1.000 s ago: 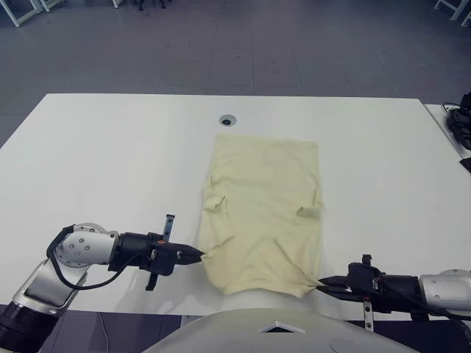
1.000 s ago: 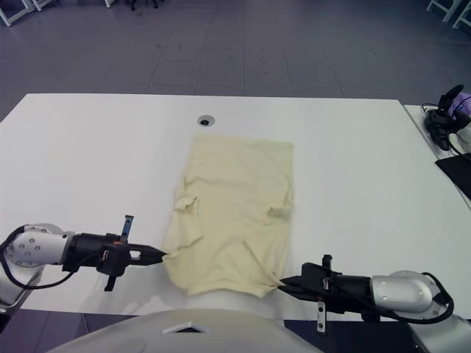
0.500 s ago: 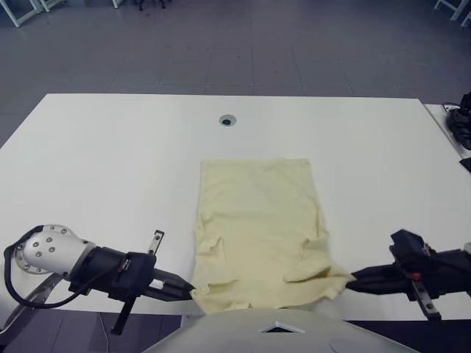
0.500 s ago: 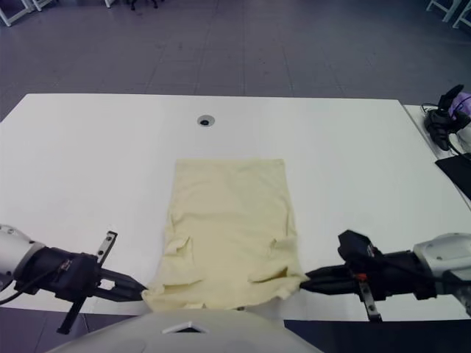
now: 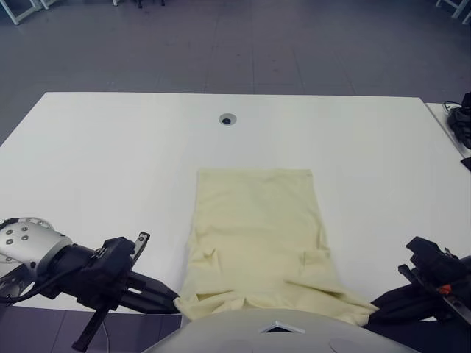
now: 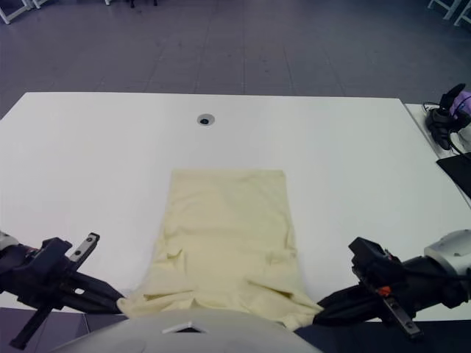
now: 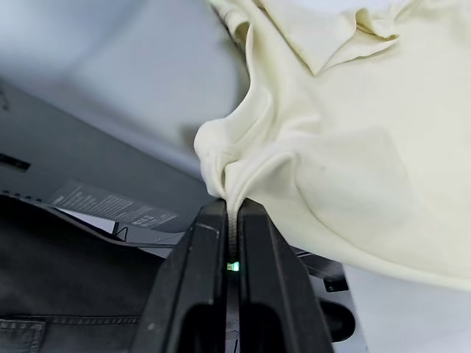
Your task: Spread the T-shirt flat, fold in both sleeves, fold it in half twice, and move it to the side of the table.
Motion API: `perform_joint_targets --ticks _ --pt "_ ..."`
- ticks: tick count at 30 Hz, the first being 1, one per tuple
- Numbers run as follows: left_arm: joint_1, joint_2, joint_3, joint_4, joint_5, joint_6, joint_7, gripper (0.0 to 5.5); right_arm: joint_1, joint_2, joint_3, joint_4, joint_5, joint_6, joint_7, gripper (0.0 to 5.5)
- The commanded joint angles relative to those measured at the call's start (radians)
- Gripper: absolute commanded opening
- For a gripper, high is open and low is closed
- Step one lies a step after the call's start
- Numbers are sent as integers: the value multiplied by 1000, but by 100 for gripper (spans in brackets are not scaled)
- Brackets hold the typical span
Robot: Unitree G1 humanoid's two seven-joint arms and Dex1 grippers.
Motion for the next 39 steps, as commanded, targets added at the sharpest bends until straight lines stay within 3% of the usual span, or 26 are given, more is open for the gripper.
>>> perform_joint_targets --ticks 1,4,7,10,14,18,24,29,39 --pt "76 -6 83 -61 -35 68 -60 0 62 -50 -45 -12 -3 -39 6 0" --pt "53 -26 82 -57 -43 84 -36 0 44 -70 -35 11 2 -66 6 0" --pt "-84 -42 -15 27 8 60 8 0 -97 -81 57 78 -9 -91 -9 0" --pt "-281 -90 -174 143 87 45 43 0 -385 -52 311 187 -79 -124 -42 0" --pt "-571 -229 -409 380 249 19 61 0 -758 131 653 434 -327 -183 -66 0" --pt "-771 -374 -555 679 420 -53 63 0 -1003 310 785 740 -495 -271 -117 0" --pt "-863 -471 -612 961 554 -148 51 0 -1159 462 821 1055 -627 -404 -169 0" --pt "-921 -519 -581 1114 601 -202 60 0 -1219 532 768 1218 -655 -463 -208 0" --pt "-913 -503 -488 1082 558 -120 22 0 -1259 603 662 1126 -546 -362 -188 0"
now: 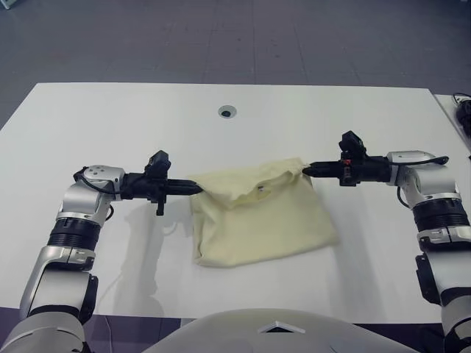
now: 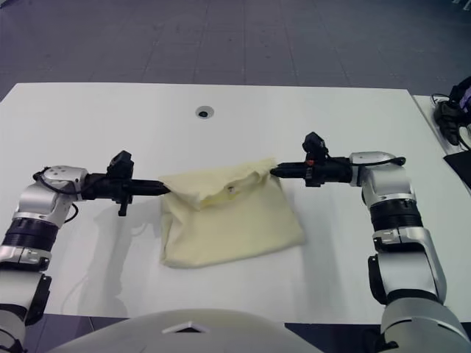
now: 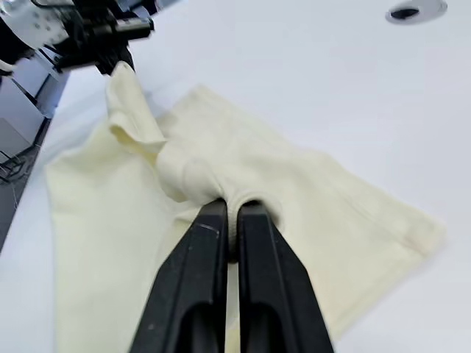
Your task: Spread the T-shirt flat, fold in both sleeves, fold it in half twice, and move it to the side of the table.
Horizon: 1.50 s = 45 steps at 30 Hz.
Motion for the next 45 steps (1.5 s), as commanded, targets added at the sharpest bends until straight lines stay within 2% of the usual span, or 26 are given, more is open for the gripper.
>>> perform_joint_targets --ticks 1,5,9,17,21,22,32,35,39,43,45 --pt "11 19 56 -46 -45 48 -12 0 -48 37 -22 -38 19 20 -16 0" --pt "5 36 103 -55 -64 77 -12 0 -82 73 -41 -8 18 15 -50 0" --pt "0 36 76 -12 0 31 -7 0 -80 88 -16 76 -57 -61 -92 0" --pt "-67 -116 12 221 156 -147 132 0 -119 156 -7 319 -170 -168 -198 0" --pt "-103 -167 42 326 171 -188 207 61 -158 187 -29 426 -190 -191 -260 0" --pt "-109 -174 55 348 169 -192 221 79 -176 197 -44 461 -192 -190 -295 36" --pt "-148 -202 150 446 167 -214 348 242 -244 214 -181 602 -173 -158 -462 188" --pt "-179 -217 215 444 131 -205 430 304 -220 208 -190 530 -172 -173 -453 247" --pt "-181 -248 282 366 81 -150 514 369 -139 238 -173 316 -153 -142 -439 309" --pt "-113 -257 290 195 51 -118 528 435 -47 285 -119 140 -185 -145 -497 372" --pt "-53 -251 270 52 32 -85 510 472 -14 307 -96 108 -237 -184 -588 408"
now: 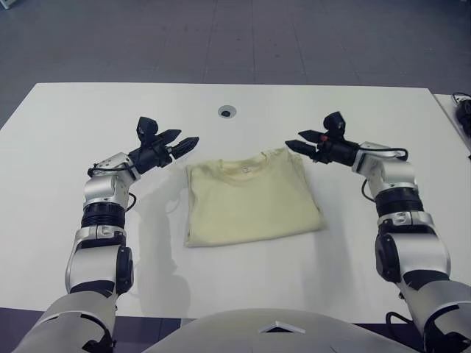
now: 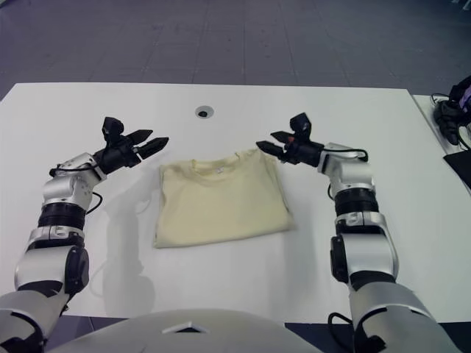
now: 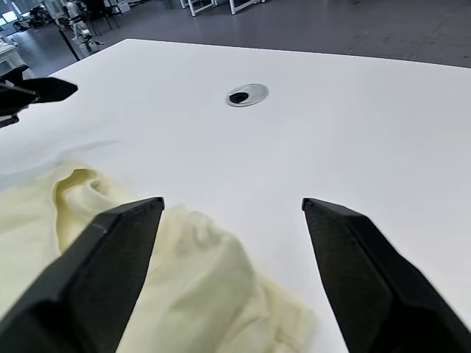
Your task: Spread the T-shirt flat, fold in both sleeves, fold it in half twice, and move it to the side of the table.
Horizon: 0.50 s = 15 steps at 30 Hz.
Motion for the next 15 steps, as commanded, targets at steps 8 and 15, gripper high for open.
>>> perform_joint_targets --ticks 8,15 --pt "239 -59 -205 -307 306 -152 306 540 87 87 100 92 -292 -180 -547 524" --pt "198 -132 -246 -68 414 -283 484 540 210 71 16 -63 -238 -115 -640 539"
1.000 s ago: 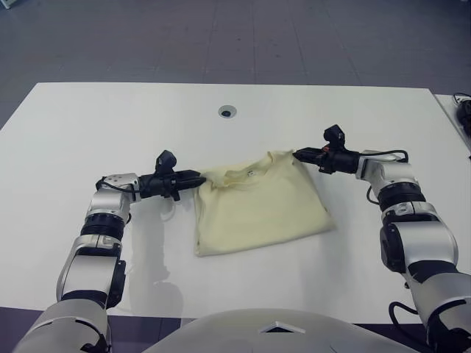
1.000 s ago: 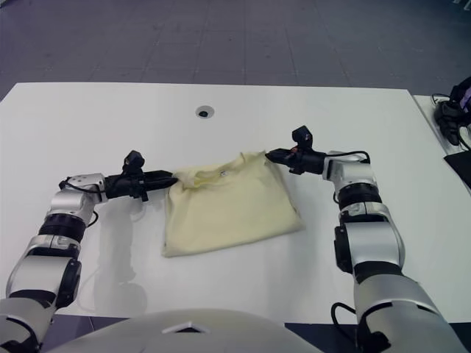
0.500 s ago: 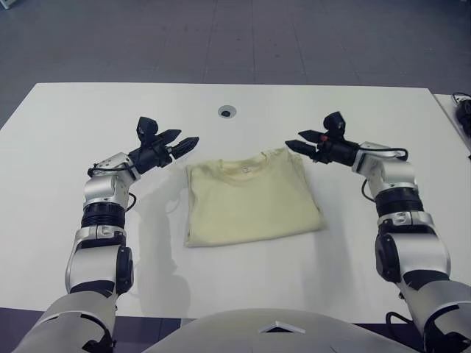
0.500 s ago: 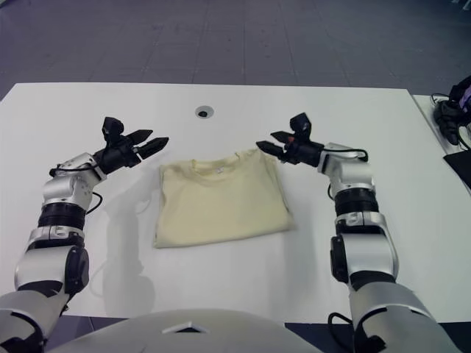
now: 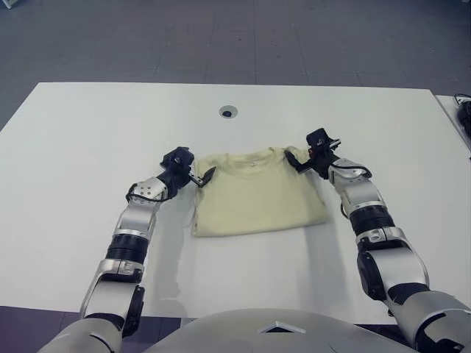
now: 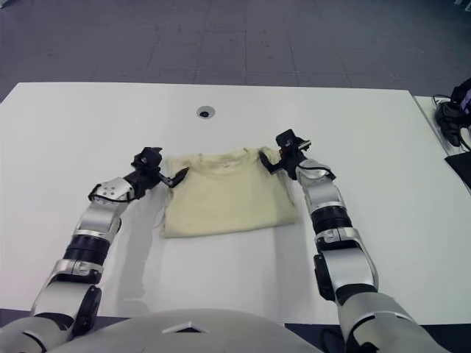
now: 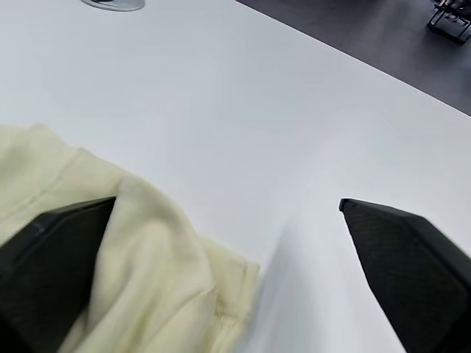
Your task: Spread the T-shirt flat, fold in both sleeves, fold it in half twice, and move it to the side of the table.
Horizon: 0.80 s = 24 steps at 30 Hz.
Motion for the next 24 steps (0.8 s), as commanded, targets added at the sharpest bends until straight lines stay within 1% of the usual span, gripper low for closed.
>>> perform_joint_targets --ticks 1,6,9,12,16,19,21,22,24 --pt "-21 -24 -14 101 37 -20 46 540 108 -24 -59 -83 20 88 -46 539" --pt "-30 -4 -28 97 39 -100 15 540 135 -52 -89 -180 22 82 -68 539" --pt "-28 16 -7 6 -2 -136 -32 540 143 -43 -122 -312 77 65 -48 539" --pt "-17 25 27 -132 -61 -112 -66 540 189 -45 -125 -482 117 107 -12 539" --pt "46 73 42 -350 -101 -29 -106 540 316 -108 -89 -706 94 185 35 539" --pt "163 131 29 -526 -59 34 -113 540 462 -146 -72 -882 63 253 44 539" --pt "239 137 10 -590 -10 54 -78 540 539 -152 -40 -930 19 281 24 539" --pt "273 126 2 -601 21 70 -41 540 573 -161 -9 -931 -22 273 14 539" --pt "325 131 -39 -586 114 46 13 540 639 -201 71 -910 -135 223 -7 539"
